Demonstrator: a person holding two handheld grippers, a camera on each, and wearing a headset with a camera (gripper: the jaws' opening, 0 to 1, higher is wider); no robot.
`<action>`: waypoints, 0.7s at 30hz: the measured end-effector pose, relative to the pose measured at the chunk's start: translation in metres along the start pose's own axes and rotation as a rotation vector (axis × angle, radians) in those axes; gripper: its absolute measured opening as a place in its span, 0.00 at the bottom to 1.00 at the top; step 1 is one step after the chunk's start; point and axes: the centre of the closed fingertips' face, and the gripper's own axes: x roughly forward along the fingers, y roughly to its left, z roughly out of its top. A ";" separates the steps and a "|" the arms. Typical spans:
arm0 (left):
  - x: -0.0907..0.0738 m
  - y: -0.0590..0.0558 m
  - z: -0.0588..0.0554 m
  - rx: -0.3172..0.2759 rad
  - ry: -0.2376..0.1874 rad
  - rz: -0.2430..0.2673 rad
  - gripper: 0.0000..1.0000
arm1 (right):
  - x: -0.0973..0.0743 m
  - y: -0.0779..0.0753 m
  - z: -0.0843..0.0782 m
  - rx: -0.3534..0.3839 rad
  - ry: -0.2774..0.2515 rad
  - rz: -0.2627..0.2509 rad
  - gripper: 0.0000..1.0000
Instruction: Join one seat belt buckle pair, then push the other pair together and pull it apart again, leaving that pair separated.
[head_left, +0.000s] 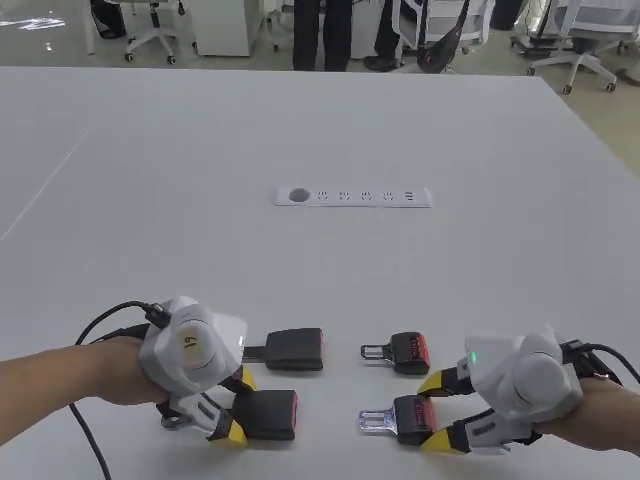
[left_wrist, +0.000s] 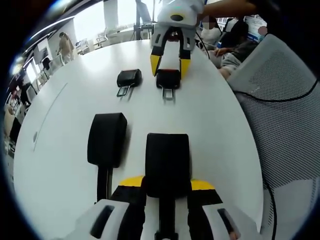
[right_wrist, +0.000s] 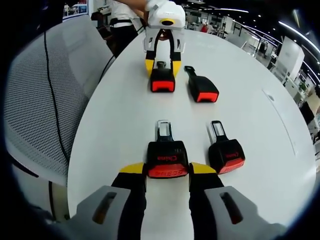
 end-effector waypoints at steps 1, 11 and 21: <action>0.000 0.000 0.000 0.000 0.000 0.000 0.32 | 0.000 0.000 -0.001 0.000 0.000 0.001 0.31; 0.000 0.001 -0.001 0.001 0.007 -0.007 0.32 | 0.004 -0.003 -0.001 0.002 -0.003 0.000 0.31; 0.000 0.001 0.000 0.001 0.012 -0.009 0.32 | 0.014 -0.005 0.006 0.000 -0.013 0.004 0.31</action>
